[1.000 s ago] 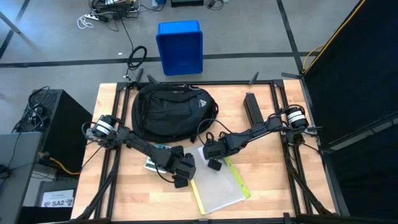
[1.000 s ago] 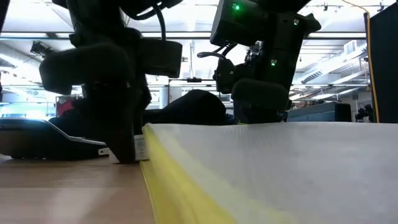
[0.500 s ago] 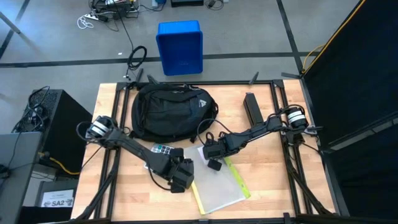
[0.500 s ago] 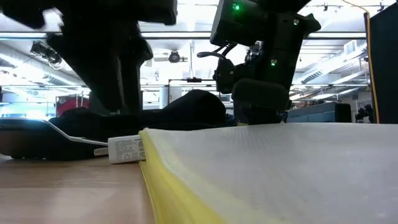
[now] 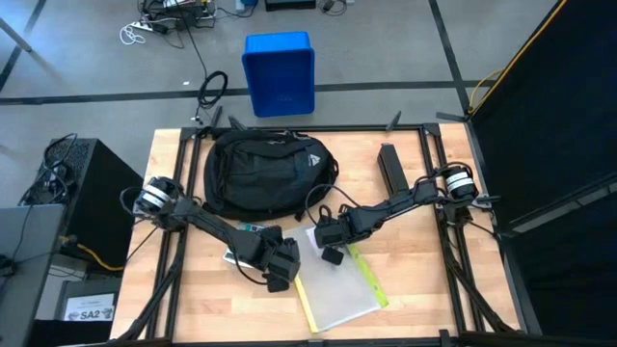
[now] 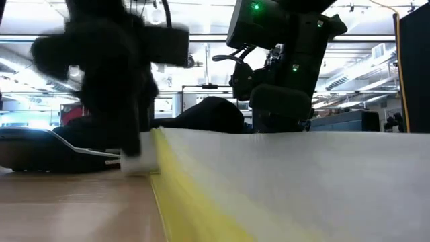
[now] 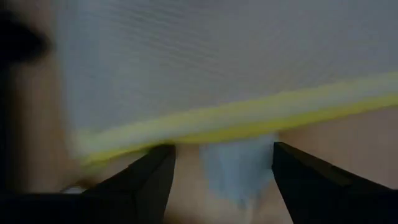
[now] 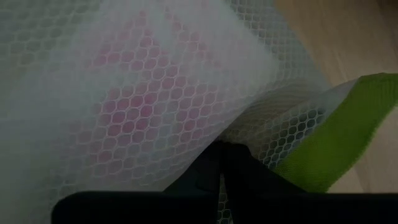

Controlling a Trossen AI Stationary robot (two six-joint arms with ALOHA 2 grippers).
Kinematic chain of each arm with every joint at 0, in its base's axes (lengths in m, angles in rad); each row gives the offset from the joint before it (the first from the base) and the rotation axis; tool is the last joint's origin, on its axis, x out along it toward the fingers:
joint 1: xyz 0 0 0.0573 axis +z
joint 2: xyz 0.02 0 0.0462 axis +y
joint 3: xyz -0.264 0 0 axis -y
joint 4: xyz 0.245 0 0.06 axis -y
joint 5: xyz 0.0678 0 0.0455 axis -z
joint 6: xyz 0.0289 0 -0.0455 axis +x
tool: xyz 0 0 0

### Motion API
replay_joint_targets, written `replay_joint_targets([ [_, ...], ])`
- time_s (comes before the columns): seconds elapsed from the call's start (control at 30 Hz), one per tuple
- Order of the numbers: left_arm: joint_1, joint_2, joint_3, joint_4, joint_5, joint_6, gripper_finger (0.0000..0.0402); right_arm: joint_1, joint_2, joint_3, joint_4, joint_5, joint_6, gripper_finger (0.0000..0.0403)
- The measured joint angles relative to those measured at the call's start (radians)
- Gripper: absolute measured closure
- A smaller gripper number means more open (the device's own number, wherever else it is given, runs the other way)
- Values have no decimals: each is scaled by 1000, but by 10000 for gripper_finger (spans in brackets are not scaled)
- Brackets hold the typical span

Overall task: Unpack backpack
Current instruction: Remove the white charger adapter from the yellow zip bag

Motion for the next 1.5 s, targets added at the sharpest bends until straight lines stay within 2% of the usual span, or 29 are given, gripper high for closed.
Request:
replay_joint_targets([
  [0.17, 10, -5, -30, 72, 41, 9, 165, 1, 0, 0, 0, 1, 0, 403],
  [0.5, 14, -2, -62, 97, -20, 32, 172, 3, 0, 0, 3, 3, 0, 403],
  [0.57, 14, -2, -62, 99, -21, 34, 199, 3, 0, 0, 3, 4, 0, 403],
  [0.7, 14, -2, -62, 102, 6, 47, 319, 3, 0, 0, 6, 3, -1, 403],
  [0.73, 16, -2, -60, 103, 21, 55, 335, 3, 0, 0, 6, 3, -1, 403],
  [0.9, 16, 1, -14, 27, 80, 62, 332, 3, 0, 0, 6, 3, -1, 403],
  [1.07, -31, -11, 117, -190, 83, 61, 332, 2, 0, 0, 6, 2, -1, 403],
  [1.27, -143, -49, 269, -436, -12, 28, 332, 2, 0, 0, 5, 2, -1, 403],
  [1.37, -214, -97, 266, -446, -40, -14, 332, 2, 0, 0, 5, 2, -1, 402],
  [1.5, -320, -175, 201, -421, -88, -130, 332, 2, 0, 0, 4, 1, -1, 402],
])
